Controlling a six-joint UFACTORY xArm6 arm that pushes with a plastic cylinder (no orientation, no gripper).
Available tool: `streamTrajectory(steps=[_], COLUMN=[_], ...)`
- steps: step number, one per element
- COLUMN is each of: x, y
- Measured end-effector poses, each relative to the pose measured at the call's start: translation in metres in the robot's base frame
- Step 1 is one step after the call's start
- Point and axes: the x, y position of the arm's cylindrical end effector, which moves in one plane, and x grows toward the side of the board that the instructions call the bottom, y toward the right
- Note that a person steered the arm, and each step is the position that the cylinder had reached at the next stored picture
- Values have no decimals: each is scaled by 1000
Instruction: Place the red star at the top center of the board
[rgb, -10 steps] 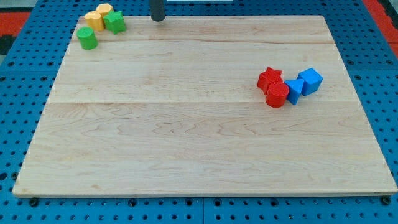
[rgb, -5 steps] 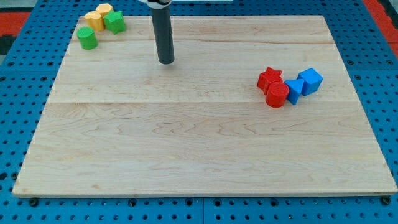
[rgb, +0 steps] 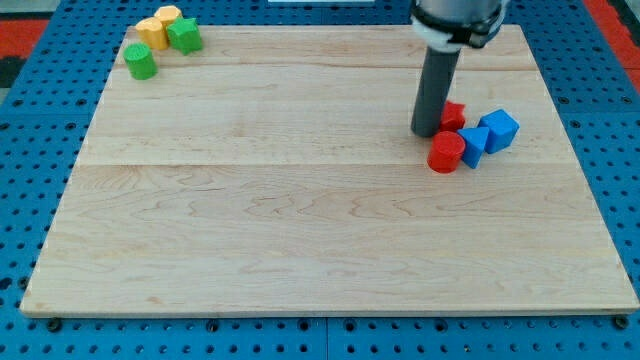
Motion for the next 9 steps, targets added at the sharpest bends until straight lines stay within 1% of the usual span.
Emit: streamTrajectory(steps=[1,2,3,4,5,6,7,8,9], x=[-14,15,17,-20,-86,-84,-110,-76,-39], y=[10,6,48,94,65,16,87,135,88])
